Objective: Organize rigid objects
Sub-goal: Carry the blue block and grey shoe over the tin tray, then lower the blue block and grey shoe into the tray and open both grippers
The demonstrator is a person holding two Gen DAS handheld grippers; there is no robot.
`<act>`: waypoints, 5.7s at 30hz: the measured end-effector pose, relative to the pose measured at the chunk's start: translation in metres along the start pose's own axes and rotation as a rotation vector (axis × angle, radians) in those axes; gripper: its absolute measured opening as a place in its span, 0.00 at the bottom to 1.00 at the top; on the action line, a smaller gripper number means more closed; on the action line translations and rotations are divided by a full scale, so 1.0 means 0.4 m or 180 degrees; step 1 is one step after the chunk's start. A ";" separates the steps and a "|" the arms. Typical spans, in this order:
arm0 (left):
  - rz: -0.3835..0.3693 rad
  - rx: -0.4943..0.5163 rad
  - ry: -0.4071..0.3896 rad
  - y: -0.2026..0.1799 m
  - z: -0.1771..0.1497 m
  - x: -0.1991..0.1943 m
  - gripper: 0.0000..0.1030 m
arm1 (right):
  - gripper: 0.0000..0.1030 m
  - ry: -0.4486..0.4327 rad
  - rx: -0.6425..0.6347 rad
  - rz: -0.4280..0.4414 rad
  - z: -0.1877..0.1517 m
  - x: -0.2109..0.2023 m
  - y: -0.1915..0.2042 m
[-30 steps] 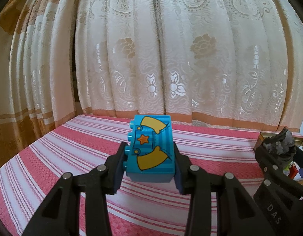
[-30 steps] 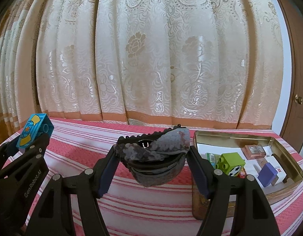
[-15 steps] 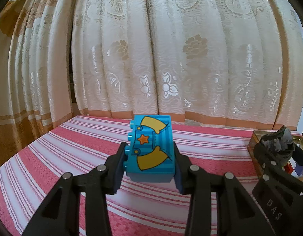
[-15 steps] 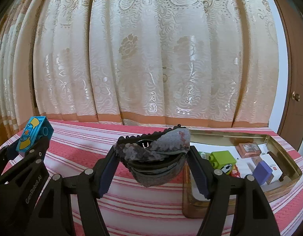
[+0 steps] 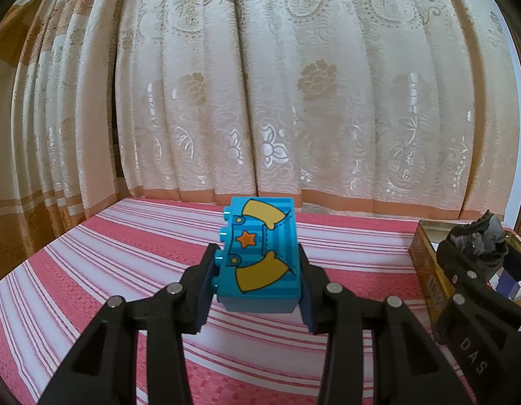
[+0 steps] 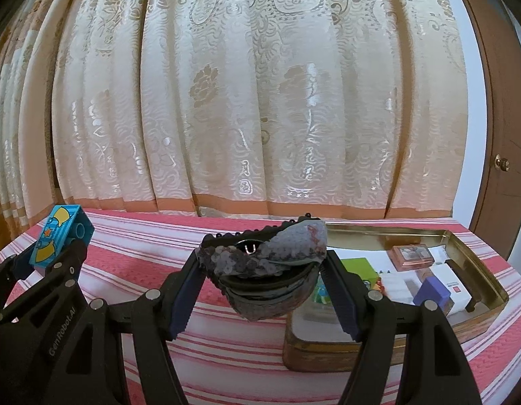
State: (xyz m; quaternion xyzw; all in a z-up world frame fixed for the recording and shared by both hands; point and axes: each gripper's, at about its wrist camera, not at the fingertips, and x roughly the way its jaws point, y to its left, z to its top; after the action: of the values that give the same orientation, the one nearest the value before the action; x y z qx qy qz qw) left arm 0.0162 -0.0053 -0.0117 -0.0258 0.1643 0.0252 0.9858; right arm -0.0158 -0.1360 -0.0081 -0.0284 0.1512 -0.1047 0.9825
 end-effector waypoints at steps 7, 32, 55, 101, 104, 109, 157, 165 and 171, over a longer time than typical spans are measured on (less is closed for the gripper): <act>-0.0041 0.0031 -0.0012 -0.033 -0.004 -0.015 0.40 | 0.69 -0.0033 0.0029 -0.0036 -0.003 -0.012 -0.036; -0.0251 0.0135 -0.0032 -0.153 -0.010 -0.050 0.40 | 0.69 -0.0143 0.0111 -0.0197 0.000 -0.041 -0.169; -0.0522 0.0186 -0.0201 -0.264 0.006 -0.088 0.40 | 0.69 -0.0249 0.0204 -0.0460 0.010 -0.044 -0.324; -0.1040 0.0465 -0.0062 -0.592 0.020 -0.045 0.40 | 0.69 -0.0056 0.0475 -0.0857 0.032 0.048 -0.603; -0.1045 0.0475 -0.0045 -0.599 0.021 -0.040 0.40 | 0.69 -0.0039 0.0449 -0.0848 0.034 0.054 -0.602; -0.1028 0.0462 0.0059 -0.606 0.019 -0.020 0.40 | 0.69 0.0020 0.0418 -0.0835 0.039 0.069 -0.602; -0.0982 0.0418 0.0489 -0.595 0.011 0.042 0.61 | 0.71 0.0801 0.0629 -0.0350 0.012 0.175 -0.611; -0.0806 0.0169 0.0312 -0.547 0.023 0.018 0.98 | 0.77 0.0915 0.1208 0.0170 -0.002 0.185 -0.659; -0.0797 0.0194 0.0198 -0.510 0.026 -0.014 1.00 | 0.82 0.0862 0.1386 0.0783 0.004 0.175 -0.653</act>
State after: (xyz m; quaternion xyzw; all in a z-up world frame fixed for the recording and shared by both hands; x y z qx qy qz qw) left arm 0.0262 -0.2083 0.0085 -0.0169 0.1910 -0.1040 0.9759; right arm -0.0014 -0.4059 -0.0041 0.2162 0.2574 -0.0175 0.9417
